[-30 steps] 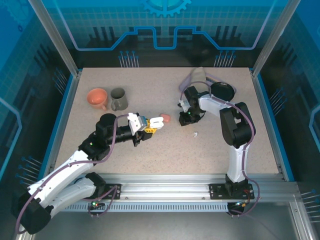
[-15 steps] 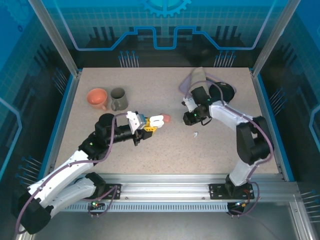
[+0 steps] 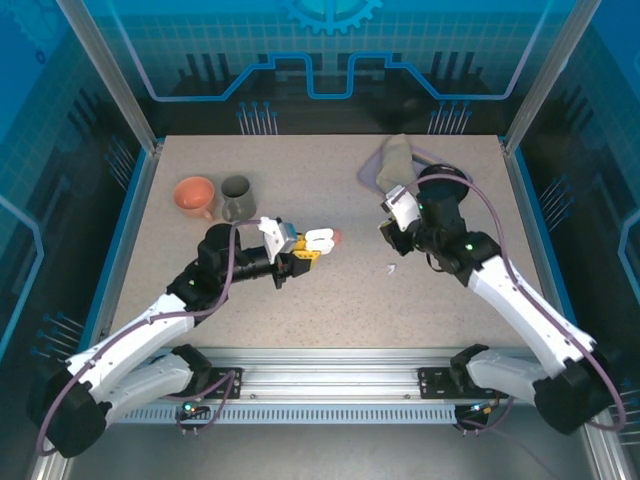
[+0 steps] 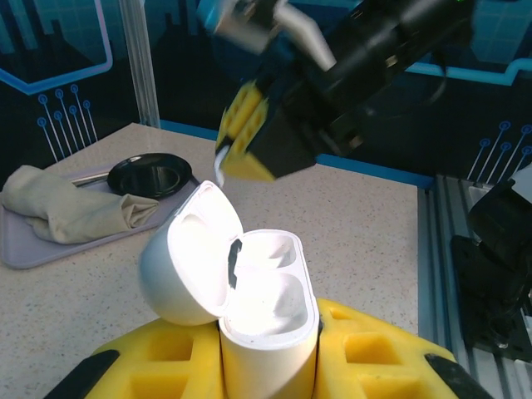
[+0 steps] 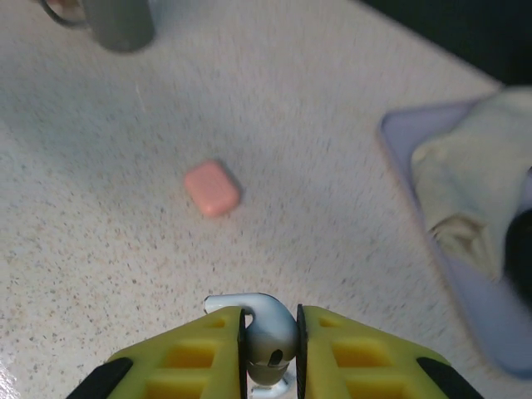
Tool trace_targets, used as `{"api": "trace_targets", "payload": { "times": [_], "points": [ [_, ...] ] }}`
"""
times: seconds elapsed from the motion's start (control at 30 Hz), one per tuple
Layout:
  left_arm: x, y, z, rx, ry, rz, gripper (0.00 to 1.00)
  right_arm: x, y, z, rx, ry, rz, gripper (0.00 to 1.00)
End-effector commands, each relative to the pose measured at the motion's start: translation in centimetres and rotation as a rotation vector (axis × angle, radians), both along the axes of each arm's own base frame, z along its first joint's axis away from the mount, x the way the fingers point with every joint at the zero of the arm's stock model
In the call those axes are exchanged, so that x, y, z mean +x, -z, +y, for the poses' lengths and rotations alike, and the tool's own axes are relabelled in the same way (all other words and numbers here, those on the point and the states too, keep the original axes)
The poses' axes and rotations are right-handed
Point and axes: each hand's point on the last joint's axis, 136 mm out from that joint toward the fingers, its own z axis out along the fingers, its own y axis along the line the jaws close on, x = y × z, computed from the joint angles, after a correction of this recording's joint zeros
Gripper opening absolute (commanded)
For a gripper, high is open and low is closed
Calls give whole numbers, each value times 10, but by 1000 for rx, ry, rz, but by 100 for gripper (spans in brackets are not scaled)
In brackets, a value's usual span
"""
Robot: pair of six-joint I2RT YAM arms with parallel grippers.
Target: Insert the wireless bluetooth earbuds into the charging case
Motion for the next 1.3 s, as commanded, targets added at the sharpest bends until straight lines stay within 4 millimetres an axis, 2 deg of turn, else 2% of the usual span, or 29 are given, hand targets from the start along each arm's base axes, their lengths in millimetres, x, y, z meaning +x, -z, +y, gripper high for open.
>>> {"api": "trace_targets", "payload": {
  "times": [0.0, 0.13, 0.23, 0.47, 0.67, 0.87, 1.27],
  "points": [
    [-4, -21, -8, -60, 50, -29, 0, -13, -38, 3, -20, -31, -177, 22],
    [-4, -25, -13, -72, 64, -30, 0, -38, -81, 16, -14, -107, -347, 21],
    [-3, -27, -15, -75, 73, -34, 0, -55, -103, 29, -17, -179, -433, 21],
    [-1, -33, -21, -88, 89, -46, 0, -82, -128, 61, -117, -339, -574, 22],
    [1, -35, -24, -93, 98, -52, 0, -91, -134, 76, -202, -431, -659, 22],
    [0, -38, -25, -96, 107, -72, 0, -92, -128, 91, -250, -501, -715, 21],
    [-5, -34, -24, -75, 123, -94, 0, -88, -119, 119, -311, -600, -720, 21]
  ]
}}
